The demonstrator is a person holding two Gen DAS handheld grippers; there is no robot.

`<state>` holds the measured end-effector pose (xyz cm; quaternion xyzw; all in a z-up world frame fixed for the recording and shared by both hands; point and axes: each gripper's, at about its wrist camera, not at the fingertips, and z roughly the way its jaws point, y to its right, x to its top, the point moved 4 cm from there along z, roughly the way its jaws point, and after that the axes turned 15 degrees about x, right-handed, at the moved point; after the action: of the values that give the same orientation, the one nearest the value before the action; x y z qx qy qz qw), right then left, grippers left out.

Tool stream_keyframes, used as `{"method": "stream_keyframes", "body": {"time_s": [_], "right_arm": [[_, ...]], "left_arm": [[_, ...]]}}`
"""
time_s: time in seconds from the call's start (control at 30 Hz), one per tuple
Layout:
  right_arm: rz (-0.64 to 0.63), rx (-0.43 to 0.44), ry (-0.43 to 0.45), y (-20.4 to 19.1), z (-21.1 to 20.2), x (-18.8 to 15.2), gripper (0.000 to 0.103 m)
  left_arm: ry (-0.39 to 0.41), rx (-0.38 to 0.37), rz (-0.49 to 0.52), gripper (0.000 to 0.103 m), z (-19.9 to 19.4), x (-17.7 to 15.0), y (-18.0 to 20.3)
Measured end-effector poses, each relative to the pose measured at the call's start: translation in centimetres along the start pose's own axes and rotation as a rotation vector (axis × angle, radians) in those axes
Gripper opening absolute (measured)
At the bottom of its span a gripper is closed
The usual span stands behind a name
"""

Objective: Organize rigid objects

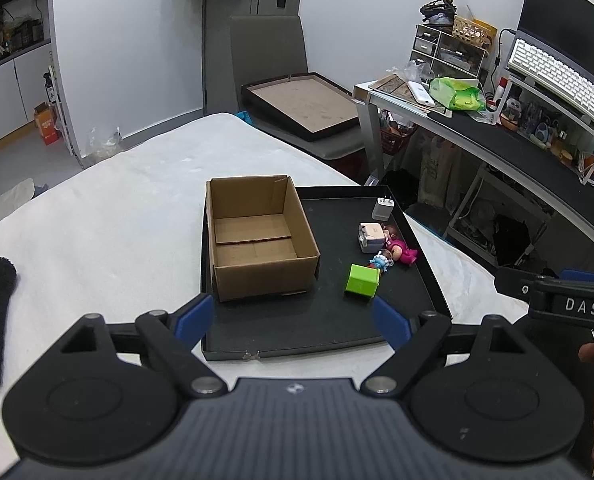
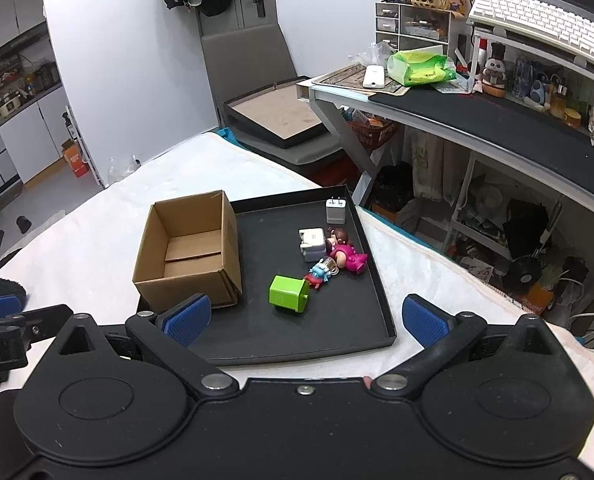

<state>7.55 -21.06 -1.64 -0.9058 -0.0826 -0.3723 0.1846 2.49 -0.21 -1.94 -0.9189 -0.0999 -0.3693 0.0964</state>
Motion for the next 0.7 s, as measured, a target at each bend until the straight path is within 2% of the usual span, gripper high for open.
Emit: {"method": "stream_keyframes", "body": {"time_s": [0.7], "right_arm": [[0.002,-0.018,0.006,0.07,-0.06,-0.05,0.103]], "left_arm": [[0.005,0.002,0.002,0.086,-0.11,0.0,0.12]]}}
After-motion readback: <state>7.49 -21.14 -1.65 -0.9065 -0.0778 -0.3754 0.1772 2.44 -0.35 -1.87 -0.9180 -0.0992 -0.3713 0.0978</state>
